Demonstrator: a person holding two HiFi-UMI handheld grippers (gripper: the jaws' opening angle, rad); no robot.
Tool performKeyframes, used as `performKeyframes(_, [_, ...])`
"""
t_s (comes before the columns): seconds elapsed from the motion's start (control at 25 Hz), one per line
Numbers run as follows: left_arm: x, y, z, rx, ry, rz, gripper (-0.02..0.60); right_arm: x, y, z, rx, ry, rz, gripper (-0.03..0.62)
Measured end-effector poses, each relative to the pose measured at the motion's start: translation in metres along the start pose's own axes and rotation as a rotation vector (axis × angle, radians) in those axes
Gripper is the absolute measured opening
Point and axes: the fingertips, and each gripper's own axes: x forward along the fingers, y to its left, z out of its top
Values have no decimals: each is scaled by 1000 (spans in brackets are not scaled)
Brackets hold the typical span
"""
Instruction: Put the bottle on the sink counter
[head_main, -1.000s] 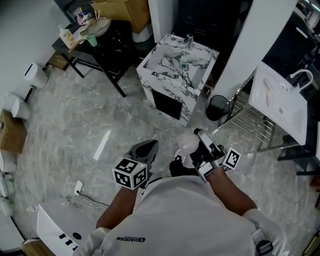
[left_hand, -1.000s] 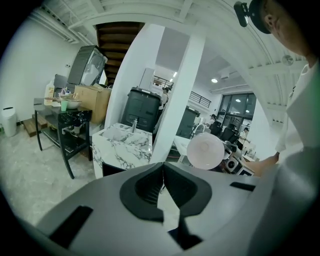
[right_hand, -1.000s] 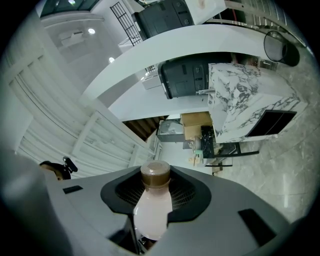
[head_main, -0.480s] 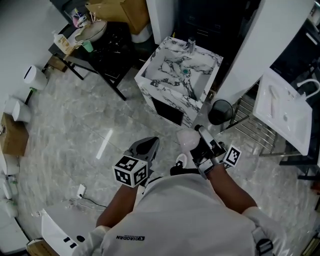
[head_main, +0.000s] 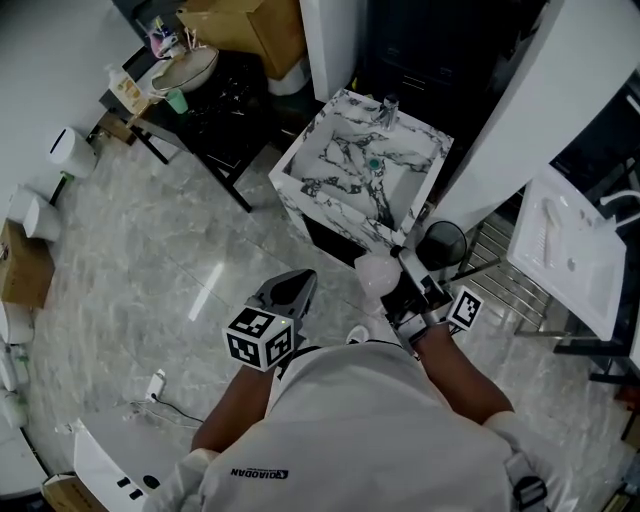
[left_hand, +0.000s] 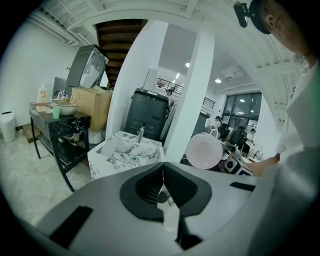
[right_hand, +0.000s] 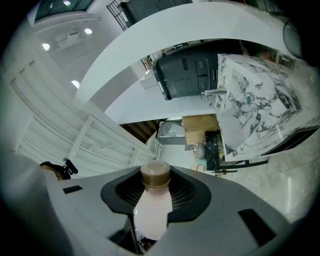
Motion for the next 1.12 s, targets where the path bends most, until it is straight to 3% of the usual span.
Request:
performKeyframes(0.2, [17,3,14,3,-10,5,15,4,1,17,-7,1,4,152])
performKeyframes(0.48, [43,-16,24,46,20,-53,15,-12,9,50,-41,-57,11,152])
performKeyframes(1.12, [66,-27,18,59,39,-122,15,-44,8,67,-79,-149,-13,152])
